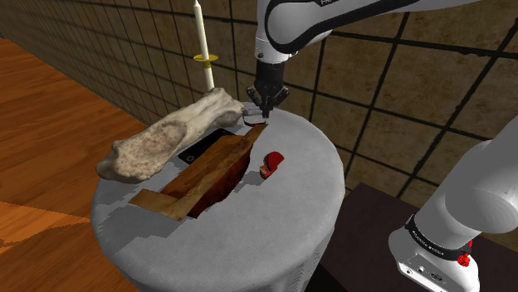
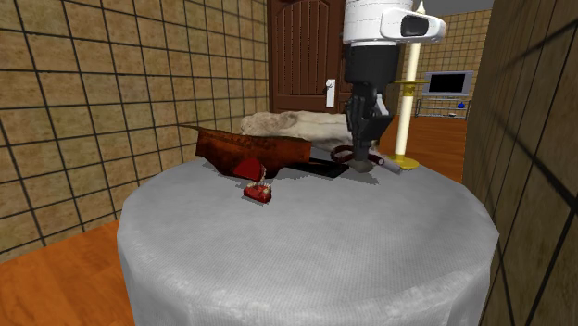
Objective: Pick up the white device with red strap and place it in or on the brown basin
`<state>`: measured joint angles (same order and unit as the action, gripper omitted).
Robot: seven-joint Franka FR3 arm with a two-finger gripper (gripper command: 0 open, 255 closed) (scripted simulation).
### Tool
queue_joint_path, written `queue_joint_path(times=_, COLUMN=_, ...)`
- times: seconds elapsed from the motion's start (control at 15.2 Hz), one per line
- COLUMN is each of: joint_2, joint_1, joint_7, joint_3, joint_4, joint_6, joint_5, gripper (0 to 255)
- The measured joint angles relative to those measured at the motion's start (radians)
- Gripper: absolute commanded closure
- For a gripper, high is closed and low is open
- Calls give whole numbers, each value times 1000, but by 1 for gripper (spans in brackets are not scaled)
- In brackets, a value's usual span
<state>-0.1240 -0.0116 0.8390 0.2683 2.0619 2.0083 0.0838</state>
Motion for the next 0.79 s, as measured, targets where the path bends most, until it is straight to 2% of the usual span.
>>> queue_joint_path(times=0.79, joint_2=-14, joint_1=3, joint_7=2, joint_3=-6, joint_4=-146, joint_6=-159, joint_5=-1, gripper=255)
